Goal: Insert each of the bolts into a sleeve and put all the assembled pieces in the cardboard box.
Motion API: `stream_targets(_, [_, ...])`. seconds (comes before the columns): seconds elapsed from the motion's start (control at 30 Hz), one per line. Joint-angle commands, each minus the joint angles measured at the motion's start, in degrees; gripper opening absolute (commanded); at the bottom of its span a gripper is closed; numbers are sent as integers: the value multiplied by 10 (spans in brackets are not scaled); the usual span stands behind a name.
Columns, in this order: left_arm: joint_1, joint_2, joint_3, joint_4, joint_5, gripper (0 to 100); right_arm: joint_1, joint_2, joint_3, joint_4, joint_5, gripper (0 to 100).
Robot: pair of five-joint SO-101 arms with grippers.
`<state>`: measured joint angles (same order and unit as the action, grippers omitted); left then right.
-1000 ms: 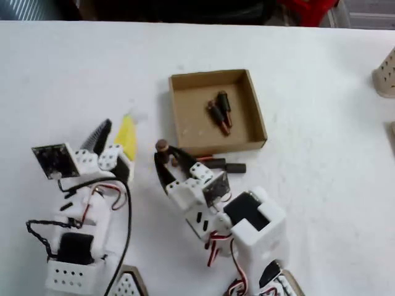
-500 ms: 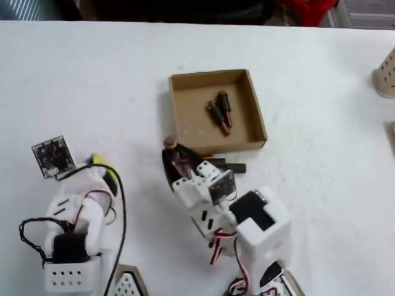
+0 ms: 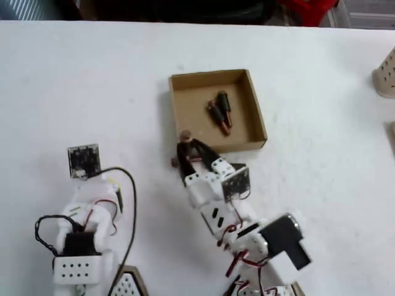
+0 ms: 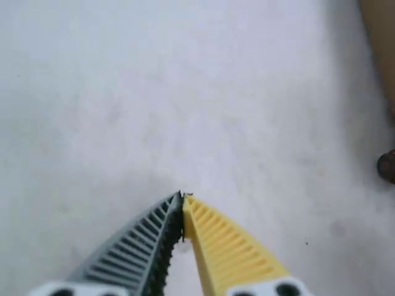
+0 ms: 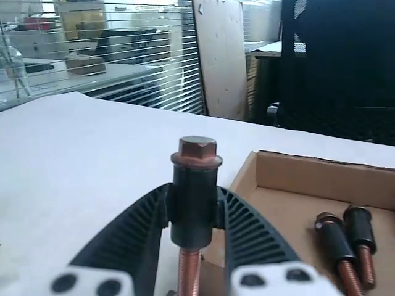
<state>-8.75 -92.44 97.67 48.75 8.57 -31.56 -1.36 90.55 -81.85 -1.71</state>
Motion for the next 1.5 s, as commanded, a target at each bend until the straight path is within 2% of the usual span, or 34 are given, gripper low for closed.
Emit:
stream_targets(0.0, [-5, -6, -3, -17, -6, 23, 46, -79, 0, 57, 0, 15])
stream_targets(0.17, [-5, -5, -3, -16, -6, 23, 92, -196, 0, 209, 0, 15])
stream_targets(0.5, [-6, -6, -3, -6, -6, 23, 154, -490, -4, 622, 0, 17])
stream_targets(0.67, [-6, -6, -3, -6, -6, 23, 175, -649, -4, 814, 0, 17])
stream_targets(0.93, [-6, -6, -3, -5, -6, 23, 185, -845, -14, 1054, 1, 18])
stream_targets(1.07, [-6, -6, -3, -5, -6, 23, 185, -866, -76, 1175, 1, 18])
stream_targets(1.2, [-6, -6, -3, -5, -6, 23, 183, -836, -146, 1253, 1, 18])
stream_targets(1.47, [-6, -6, -3, -5, -6, 23, 185, -647, -310, 1334, 1, 18])
